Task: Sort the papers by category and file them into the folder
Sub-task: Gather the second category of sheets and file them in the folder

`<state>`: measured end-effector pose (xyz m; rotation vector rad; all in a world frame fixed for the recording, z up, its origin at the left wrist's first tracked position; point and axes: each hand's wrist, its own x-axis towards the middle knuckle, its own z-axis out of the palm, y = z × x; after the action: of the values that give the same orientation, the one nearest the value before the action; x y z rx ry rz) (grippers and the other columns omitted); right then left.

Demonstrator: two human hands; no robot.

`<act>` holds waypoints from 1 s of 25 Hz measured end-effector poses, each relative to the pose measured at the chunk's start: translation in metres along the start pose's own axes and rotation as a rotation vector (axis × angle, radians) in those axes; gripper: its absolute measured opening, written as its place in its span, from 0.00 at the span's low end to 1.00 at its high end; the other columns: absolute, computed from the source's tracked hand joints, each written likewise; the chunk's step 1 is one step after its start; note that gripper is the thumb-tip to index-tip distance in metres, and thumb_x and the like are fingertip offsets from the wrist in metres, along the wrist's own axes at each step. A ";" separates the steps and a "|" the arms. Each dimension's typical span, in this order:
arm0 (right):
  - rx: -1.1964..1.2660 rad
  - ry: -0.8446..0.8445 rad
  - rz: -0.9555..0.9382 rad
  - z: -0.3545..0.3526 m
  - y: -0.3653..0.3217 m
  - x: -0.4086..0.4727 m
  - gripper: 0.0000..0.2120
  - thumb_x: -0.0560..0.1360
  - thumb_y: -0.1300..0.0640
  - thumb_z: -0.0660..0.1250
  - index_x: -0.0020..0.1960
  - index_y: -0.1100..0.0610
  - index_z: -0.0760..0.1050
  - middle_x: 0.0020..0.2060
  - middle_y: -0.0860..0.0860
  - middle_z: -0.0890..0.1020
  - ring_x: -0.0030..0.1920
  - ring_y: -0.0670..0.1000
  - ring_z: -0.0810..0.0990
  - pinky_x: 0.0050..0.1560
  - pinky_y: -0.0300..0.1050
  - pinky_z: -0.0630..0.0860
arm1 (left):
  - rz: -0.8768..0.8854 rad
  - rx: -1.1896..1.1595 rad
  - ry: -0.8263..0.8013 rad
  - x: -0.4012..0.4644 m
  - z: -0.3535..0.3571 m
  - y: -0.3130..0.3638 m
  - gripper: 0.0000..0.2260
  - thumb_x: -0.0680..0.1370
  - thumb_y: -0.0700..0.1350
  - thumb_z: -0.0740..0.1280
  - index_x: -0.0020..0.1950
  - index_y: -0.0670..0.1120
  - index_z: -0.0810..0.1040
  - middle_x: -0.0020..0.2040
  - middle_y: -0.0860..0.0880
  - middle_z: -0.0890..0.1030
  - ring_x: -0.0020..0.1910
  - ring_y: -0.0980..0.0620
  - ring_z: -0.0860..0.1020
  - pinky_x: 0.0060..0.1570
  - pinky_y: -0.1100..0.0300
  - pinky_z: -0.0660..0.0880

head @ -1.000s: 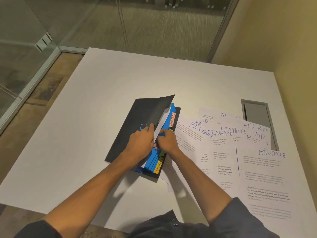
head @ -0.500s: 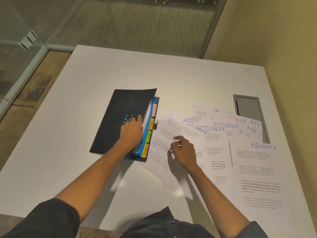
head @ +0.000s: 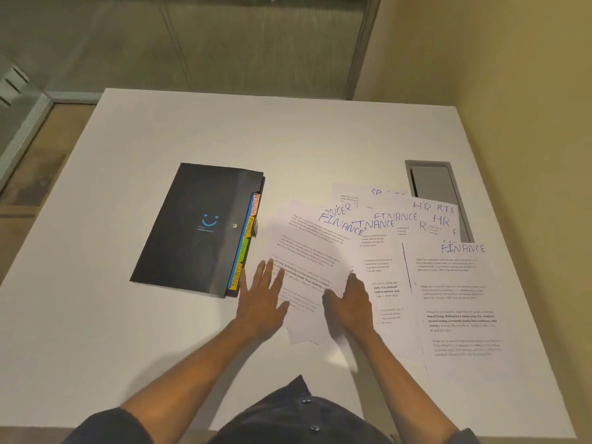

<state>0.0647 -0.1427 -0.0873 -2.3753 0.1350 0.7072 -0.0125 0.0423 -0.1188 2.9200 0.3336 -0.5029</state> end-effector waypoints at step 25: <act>0.580 -0.021 -0.183 -0.182 0.075 -0.015 0.08 0.79 0.56 0.67 0.56 0.57 0.79 0.47 0.49 0.85 0.48 0.45 0.85 0.39 0.30 0.76 | -0.069 -1.450 0.068 -0.014 -0.075 0.130 0.08 0.76 0.40 0.68 0.54 0.49 0.81 0.49 0.55 0.85 0.49 0.54 0.83 0.47 0.61 0.78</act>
<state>0.1146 -0.3149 -0.0043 -1.7986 0.0951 0.5179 0.0297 -0.0713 -0.0291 1.5123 0.5082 -0.0528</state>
